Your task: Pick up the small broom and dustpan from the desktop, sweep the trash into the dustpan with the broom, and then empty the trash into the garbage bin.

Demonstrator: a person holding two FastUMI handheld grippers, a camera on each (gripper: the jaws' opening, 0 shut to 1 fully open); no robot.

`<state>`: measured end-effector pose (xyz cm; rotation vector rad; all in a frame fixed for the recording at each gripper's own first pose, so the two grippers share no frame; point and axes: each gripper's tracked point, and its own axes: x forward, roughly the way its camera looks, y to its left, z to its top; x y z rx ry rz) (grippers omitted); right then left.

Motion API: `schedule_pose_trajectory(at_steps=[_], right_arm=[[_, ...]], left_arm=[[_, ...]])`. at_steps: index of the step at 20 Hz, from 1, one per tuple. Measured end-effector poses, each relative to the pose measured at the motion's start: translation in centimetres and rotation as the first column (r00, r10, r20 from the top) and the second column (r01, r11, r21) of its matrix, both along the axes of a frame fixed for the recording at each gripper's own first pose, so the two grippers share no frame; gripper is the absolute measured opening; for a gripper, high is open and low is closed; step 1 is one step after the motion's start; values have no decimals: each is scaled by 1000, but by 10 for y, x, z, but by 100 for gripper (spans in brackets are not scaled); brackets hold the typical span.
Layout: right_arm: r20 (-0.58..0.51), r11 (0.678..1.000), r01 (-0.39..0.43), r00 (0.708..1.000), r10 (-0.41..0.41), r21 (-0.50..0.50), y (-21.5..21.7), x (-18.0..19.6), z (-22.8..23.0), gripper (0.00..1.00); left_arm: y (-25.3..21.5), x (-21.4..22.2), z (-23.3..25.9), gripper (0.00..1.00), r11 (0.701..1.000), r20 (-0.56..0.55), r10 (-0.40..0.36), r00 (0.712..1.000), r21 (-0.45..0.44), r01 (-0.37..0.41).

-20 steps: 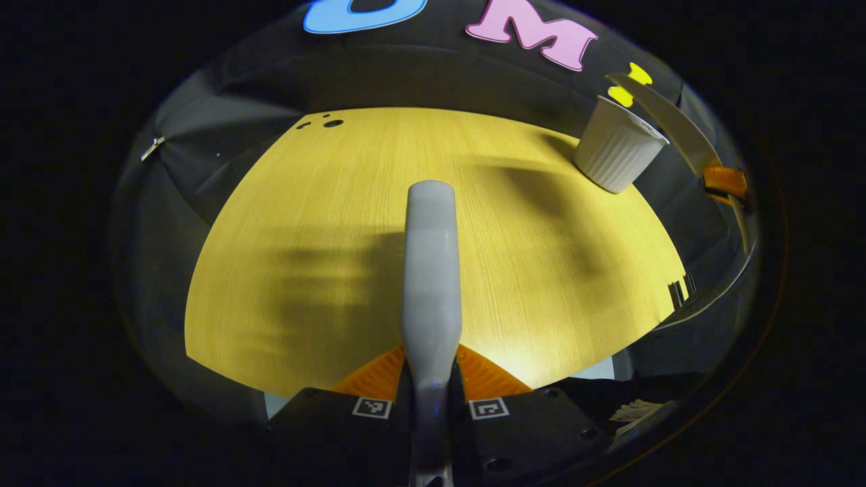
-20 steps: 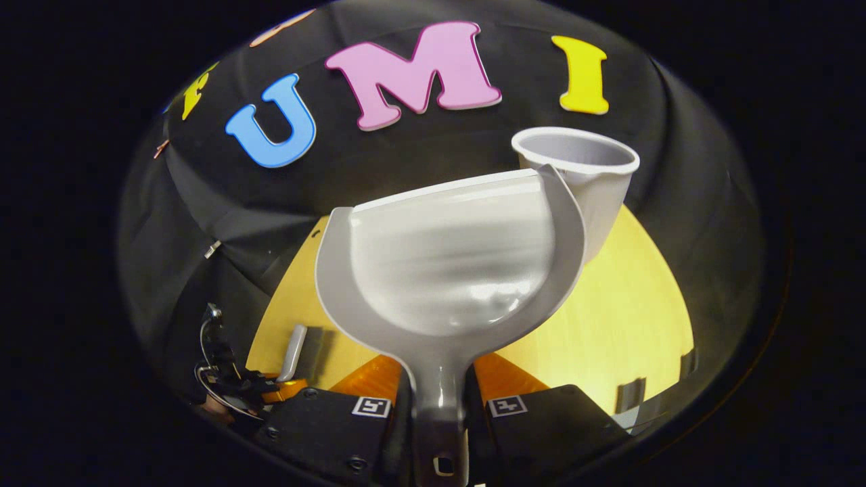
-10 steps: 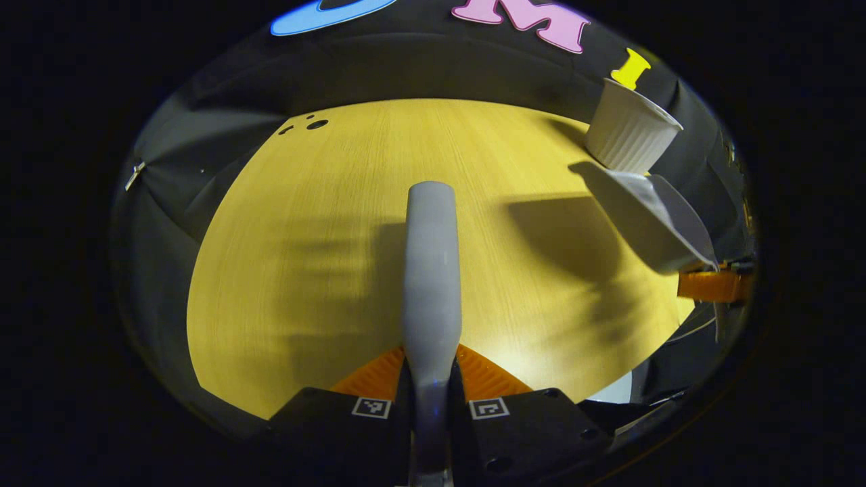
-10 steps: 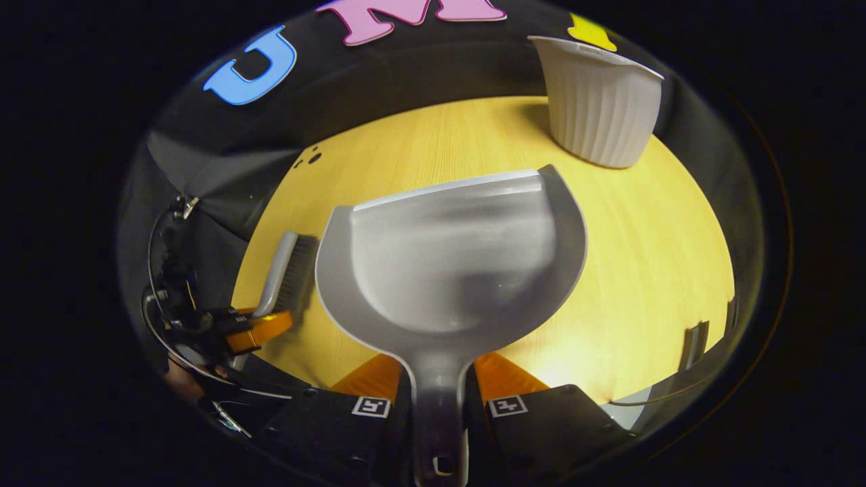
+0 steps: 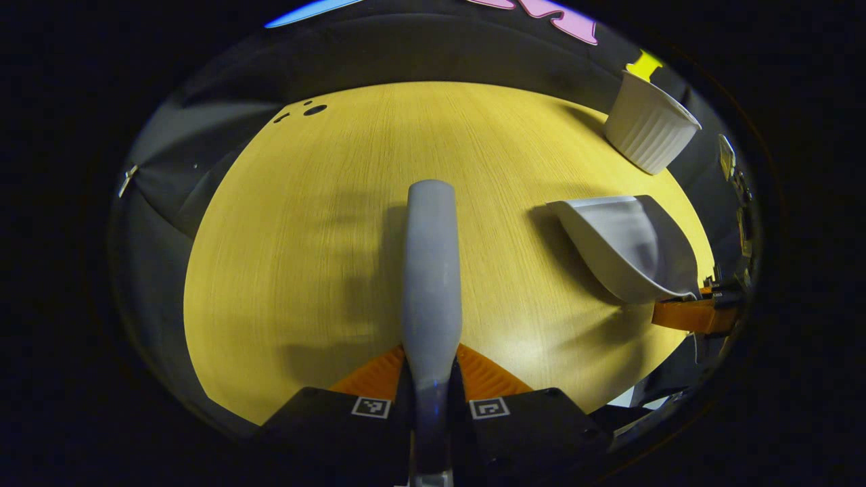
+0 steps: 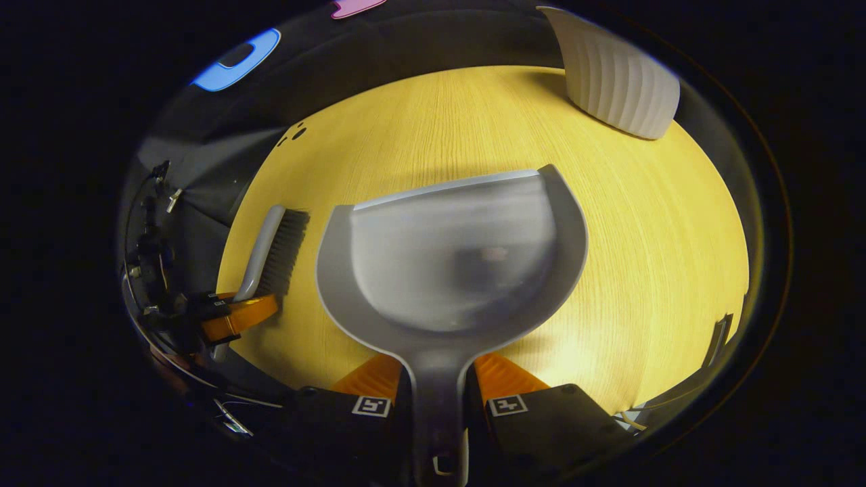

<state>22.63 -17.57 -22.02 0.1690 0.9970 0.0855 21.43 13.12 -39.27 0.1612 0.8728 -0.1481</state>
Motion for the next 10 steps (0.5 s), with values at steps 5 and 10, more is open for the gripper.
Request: schedule_pose_trajectory(at_steps=[5,10], right_arm=[[-27,1000,-9,1000,9,-14,2,0,-15,38],[-20,999,-32,999,32,4,8,0,-9,68]], left_arm=[[-6,-1,-3,29,999,-27,-17,999,31,18],[-14,-8,1,29,1000,-18,-28,999,5,28]])
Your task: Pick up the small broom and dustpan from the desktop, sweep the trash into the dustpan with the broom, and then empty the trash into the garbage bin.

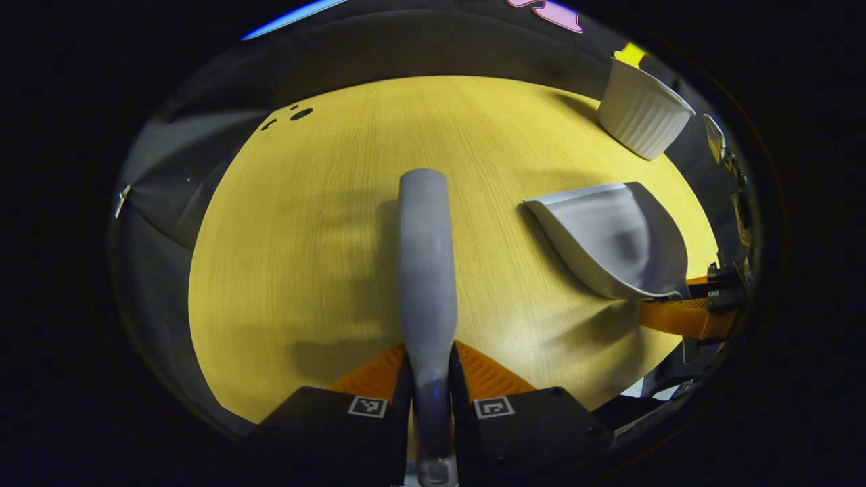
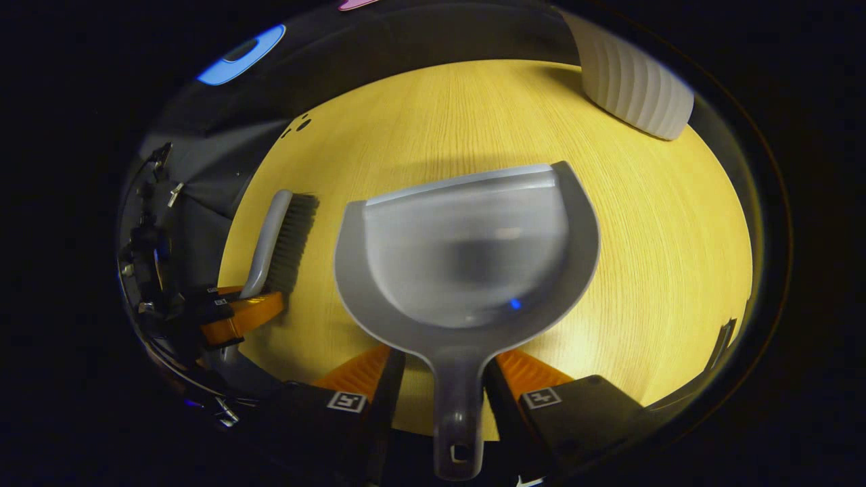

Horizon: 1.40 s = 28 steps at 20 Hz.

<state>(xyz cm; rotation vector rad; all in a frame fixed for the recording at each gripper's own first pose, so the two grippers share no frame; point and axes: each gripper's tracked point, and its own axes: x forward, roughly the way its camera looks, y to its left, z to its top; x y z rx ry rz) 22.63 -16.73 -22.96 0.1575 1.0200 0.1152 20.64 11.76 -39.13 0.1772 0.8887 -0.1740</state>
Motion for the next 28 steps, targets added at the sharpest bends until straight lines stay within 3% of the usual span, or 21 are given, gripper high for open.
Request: schedule_pose_trajectory(at_steps=[1,2,4,6,9,12,14,16,19,24,26,28], right_arm=[[7,1000,-4,1000,4,4,1,-3,8,74],[18,1000,-6,1000,6,-3,1,-3,14,88],[54,999,-25,998,27,-43,0,-7,29,99],[117,996,-39,992,47,-75,0,-8,52,99],[254,998,-22,967,37,-60,8,-7,100,99],[381,997,-10,924,41,-82,9,-7,149,99],[465,994,-14,883,61,-104,13,-8,181,99],[557,994,-16,827,73,-107,18,-12,212,99],[661,996,-30,746,76,-82,32,-19,241,99],[727,988,-56,671,143,-143,41,-36,252,99],[731,985,-84,661,167,-149,50,-46,251,98],[703,982,-111,686,189,-156,58,-50,234,99]], left_arm=[[-3,-2,4,39,1000,9,4,1000,-22,-4],[-3,-2,8,51,999,15,0,1000,-53,1],[-10,-12,21,75,992,31,6,1000,-123,-2],[-11,-18,37,99,989,89,18,996,-145,-5],[-16,-30,75,96,986,225,18,974,-164,20],[-21,-51,107,92,980,312,29,950,-194,34],[-26,-62,134,96,977,381,50,923,-212,34],[-24,-73,170,96,975,485,79,871,-218,33],[-14,-95,222,96,974,635,133,761,-225,18],[-10,-124,255,96,985,759,144,635,-170,-19],[-18,-131,254,96,984,764,147,629,-177,-15],[-31,-136,235,96,979,715,148,684,-205,3]])
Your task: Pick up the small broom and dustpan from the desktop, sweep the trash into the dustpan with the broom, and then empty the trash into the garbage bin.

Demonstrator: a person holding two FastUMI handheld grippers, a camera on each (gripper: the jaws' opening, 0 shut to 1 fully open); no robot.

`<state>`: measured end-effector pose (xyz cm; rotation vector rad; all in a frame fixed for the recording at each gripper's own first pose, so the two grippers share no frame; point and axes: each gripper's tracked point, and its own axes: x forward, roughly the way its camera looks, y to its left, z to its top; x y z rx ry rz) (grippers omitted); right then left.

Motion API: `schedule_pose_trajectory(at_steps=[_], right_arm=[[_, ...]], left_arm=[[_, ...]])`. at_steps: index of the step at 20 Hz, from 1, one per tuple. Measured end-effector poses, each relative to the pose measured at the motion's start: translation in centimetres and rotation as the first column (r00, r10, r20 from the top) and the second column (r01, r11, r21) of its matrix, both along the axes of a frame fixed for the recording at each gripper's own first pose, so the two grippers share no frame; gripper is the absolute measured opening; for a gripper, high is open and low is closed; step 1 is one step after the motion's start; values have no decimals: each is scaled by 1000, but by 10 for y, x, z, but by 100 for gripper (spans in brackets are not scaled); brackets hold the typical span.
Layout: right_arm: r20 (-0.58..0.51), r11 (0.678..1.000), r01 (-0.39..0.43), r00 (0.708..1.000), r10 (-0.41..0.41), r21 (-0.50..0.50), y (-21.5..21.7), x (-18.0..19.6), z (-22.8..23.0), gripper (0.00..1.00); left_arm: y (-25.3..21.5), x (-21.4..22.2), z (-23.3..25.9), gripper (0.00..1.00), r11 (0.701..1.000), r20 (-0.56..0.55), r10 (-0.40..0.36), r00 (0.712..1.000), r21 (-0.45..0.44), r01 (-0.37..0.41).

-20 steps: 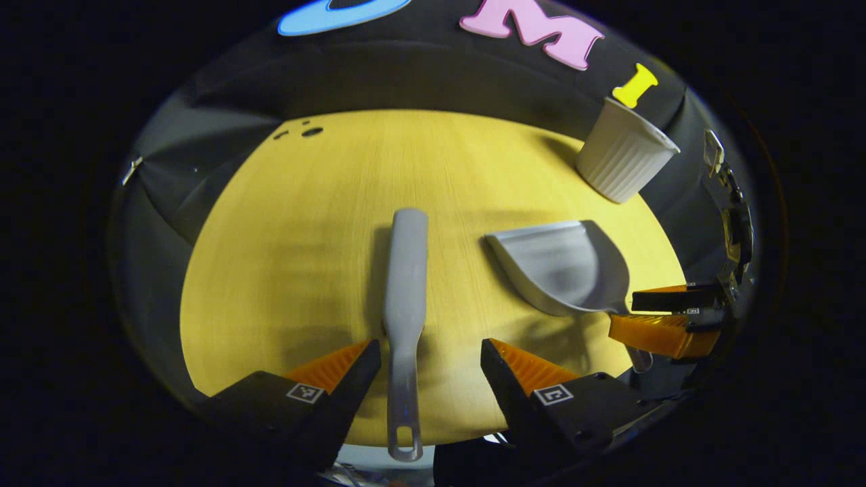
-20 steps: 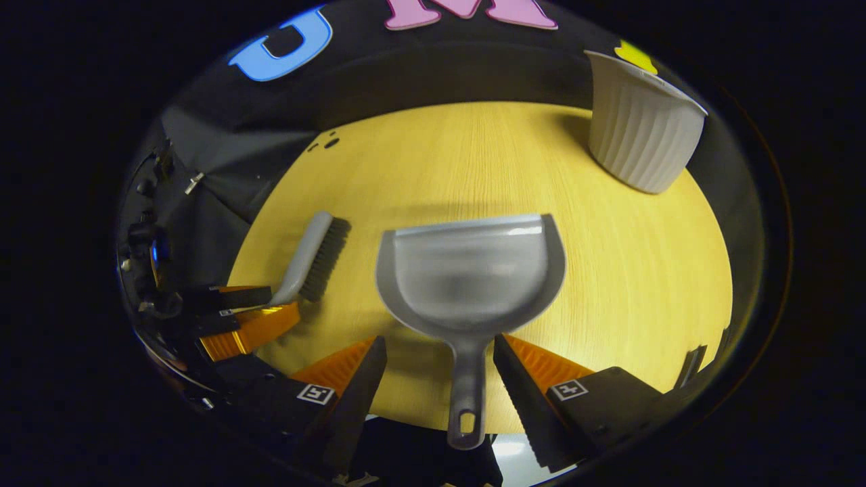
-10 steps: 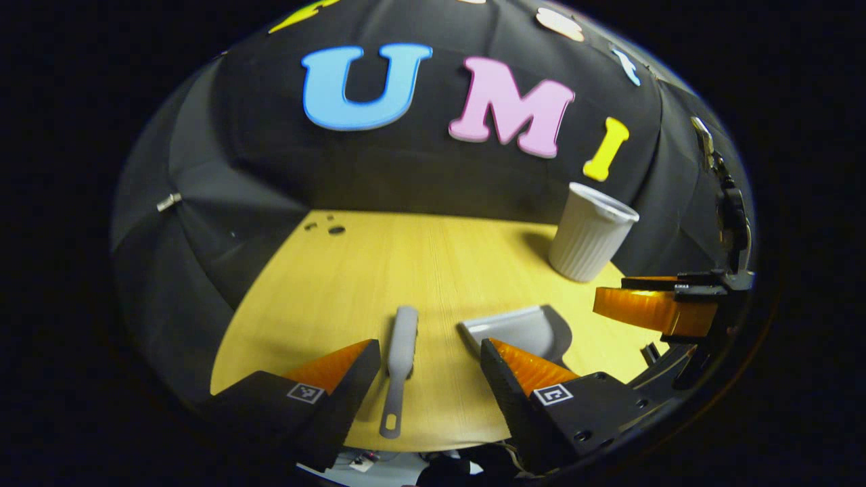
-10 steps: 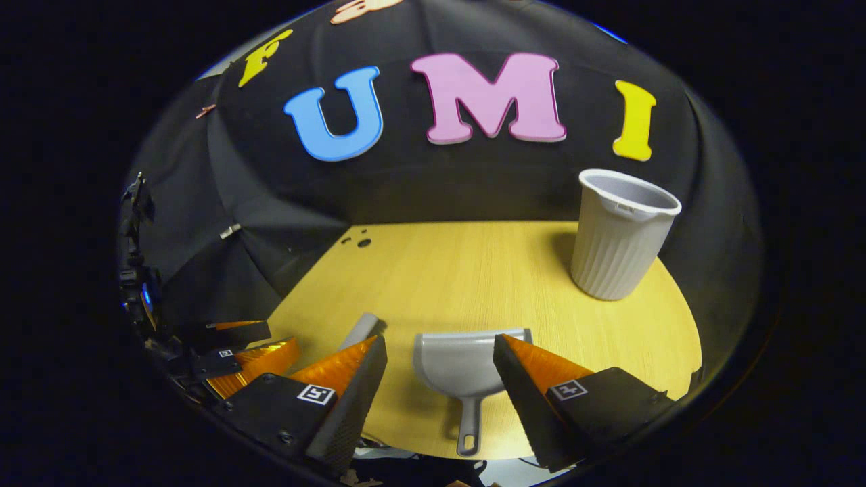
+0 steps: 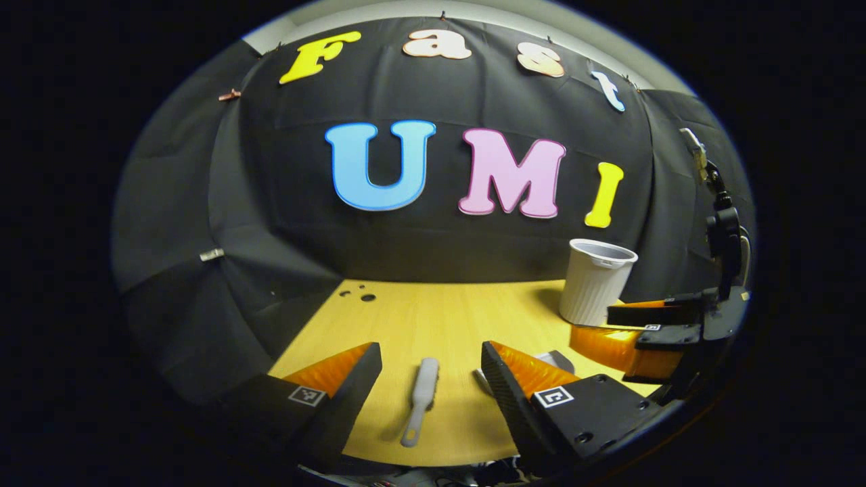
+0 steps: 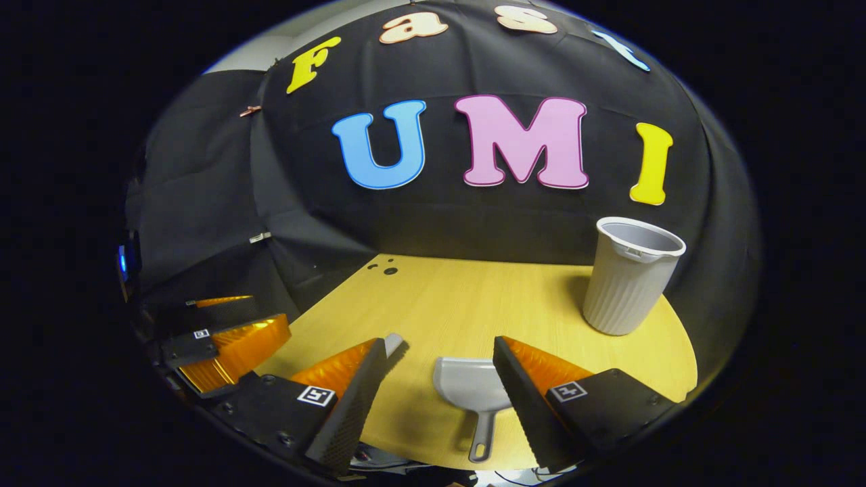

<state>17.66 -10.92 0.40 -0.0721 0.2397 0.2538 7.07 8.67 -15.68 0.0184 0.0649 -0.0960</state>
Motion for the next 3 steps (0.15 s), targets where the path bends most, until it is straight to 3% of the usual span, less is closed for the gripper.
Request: schedule_pose_trajectory(at_steps=[3], right_arm=[[-80,999,-39,996,37,-23,8,-6,-24,99]], left_arm=[[5,2,-8,96,1000,-15,-2,1000,-10,1]])
